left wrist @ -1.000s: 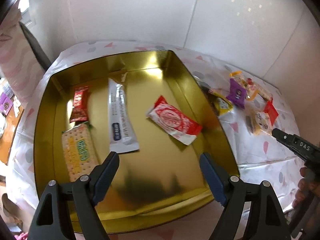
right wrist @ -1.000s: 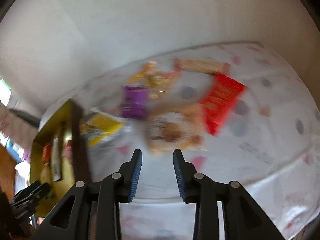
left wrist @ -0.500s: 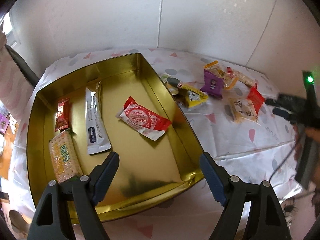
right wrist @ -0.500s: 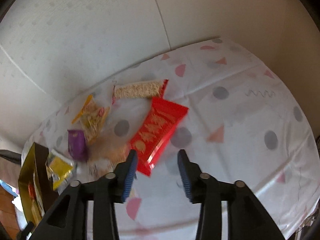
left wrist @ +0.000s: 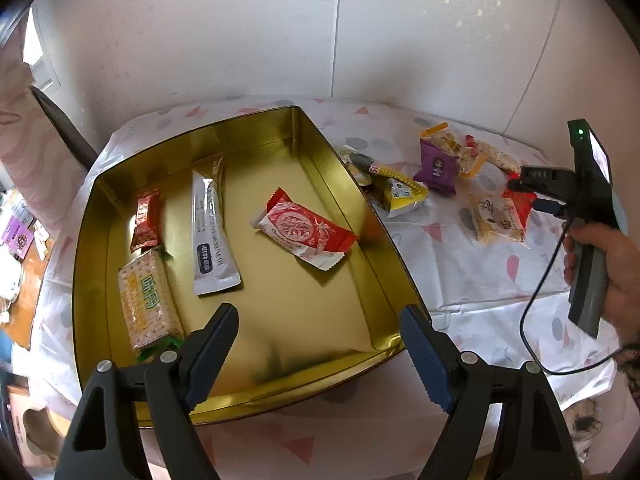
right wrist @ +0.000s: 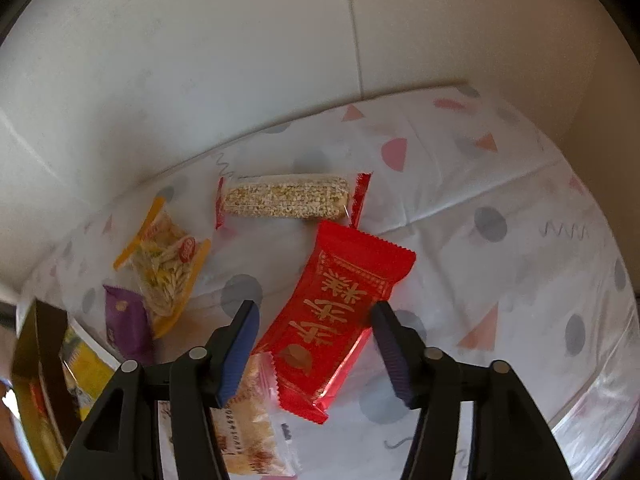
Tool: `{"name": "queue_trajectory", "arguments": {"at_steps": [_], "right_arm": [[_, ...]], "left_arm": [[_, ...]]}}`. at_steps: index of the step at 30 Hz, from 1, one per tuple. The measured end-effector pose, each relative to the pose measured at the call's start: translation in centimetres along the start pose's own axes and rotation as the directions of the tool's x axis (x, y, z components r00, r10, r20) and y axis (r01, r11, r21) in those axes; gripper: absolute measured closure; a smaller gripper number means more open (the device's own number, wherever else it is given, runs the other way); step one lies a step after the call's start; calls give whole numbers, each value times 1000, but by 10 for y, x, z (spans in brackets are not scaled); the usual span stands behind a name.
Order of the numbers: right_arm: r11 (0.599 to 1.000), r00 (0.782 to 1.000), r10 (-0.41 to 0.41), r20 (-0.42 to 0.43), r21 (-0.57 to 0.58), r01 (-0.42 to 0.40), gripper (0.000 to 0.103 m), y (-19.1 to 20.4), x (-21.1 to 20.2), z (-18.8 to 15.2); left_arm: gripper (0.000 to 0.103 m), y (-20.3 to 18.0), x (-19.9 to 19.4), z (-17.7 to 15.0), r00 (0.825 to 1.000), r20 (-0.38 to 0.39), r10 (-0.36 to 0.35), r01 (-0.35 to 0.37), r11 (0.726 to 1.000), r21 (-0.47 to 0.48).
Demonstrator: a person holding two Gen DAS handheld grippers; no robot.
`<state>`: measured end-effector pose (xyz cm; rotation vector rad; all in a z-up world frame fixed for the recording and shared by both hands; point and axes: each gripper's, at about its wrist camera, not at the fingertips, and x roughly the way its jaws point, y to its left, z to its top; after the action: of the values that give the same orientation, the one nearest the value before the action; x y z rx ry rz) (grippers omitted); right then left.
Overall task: Organize snacks
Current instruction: 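Move the right tool toward the red packet with gold characters, then grasp the red gold-print packet with the right tool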
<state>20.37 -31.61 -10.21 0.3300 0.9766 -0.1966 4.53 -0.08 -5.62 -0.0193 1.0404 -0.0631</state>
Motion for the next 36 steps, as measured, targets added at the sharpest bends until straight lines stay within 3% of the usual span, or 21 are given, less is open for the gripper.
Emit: {"name": "queue_trajectory", "arguments": {"at_steps": [1, 2, 6, 8, 10, 12, 13, 15, 18, 20, 24, 30, 36], "right_arm": [[999, 1000, -14, 10, -30, 14, 64, 0, -1, -2], [998, 999, -27, 19, -58, 28, 68, -1, -2, -4], [997, 998, 66, 14, -42, -65, 72, -27, -9, -17], [997, 997, 73, 14, -29, -72, 77, -39, -12, -21], [998, 998, 62, -6, -24, -62, 93, -55, -11, -31], [997, 997, 81, 11, -6, -81, 94, -69, -16, -38], [995, 995, 102, 8, 9, -102, 88, -73, -18, -41], [987, 987, 162, -4, -3, -162, 86, -72, -22, -43], [991, 991, 130, 18, -12, -130, 60, -59, -27, -33], [994, 994, 108, 15, 8, -108, 52, -53, -24, -22], [999, 999, 29, -29, 15, -28, 51, -31, -8, -4], [998, 996, -59, -65, 26, 61, 48, -5, 14, 2], [995, 999, -28, -18, -99, 26, 51, -7, -1, -19]], "left_arm": [[20, -2, 0, 1, 1000, 1, -1, 1, 1000, 2], [20, -4, 1, 1, 1000, 2, -3, 3, 1000, 6], [20, -18, 4, 6, 1000, 5, -18, 18, 999, 41], [20, -29, 7, 9, 999, -1, -32, 32, 997, 65], [20, -40, 8, 14, 999, -1, -51, 51, 995, 88], [20, -52, 10, 19, 997, -4, -71, 71, 991, 112], [20, -59, 11, 21, 997, -7, -82, 82, 989, 119], [20, -67, 14, 25, 995, -15, -100, 101, 987, 122], [20, -79, 14, 28, 993, -19, -117, 119, 984, 133], [20, -84, 11, 29, 993, -8, -114, 114, 982, 152], [20, -80, 3, 29, 995, 15, -97, 94, 984, 153], [20, -55, -4, 26, 998, 26, -65, 63, 995, 77], [20, -53, -1, 28, 998, 24, -65, 64, 996, 65]]}}
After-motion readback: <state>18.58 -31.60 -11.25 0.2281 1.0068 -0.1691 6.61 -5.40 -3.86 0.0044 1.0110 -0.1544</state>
